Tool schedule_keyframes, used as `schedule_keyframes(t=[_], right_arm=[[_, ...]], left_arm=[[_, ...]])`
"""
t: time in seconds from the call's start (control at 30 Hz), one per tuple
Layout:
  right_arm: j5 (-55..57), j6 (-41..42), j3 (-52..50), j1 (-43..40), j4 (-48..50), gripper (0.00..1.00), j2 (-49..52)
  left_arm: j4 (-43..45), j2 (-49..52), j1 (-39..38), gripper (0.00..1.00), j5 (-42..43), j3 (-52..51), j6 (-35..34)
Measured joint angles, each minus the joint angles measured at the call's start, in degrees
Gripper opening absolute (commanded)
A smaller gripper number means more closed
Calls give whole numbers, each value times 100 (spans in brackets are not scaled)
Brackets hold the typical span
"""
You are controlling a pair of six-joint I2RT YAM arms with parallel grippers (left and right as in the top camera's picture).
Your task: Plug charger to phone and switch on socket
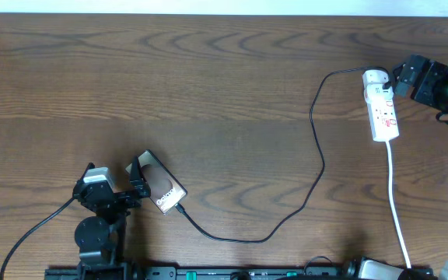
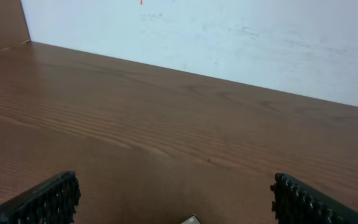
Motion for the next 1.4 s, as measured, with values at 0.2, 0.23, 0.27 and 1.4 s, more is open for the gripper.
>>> schedule_keyframes(t=[0.2,0.23,0.27,1.4], right_arm=[[0,0,0,0,-2,99,0],[0,0,0,0,0,99,0],[0,0,0,0,-2,99,0],[317,-267,-2736,896,3930,99,-1410]], left_arm=[[2,0,0,97,0,0,0],[2,0,0,97,0,0,0],[2,0,0,97,0,0,0],[-20,0,0,97,-4,11,20]])
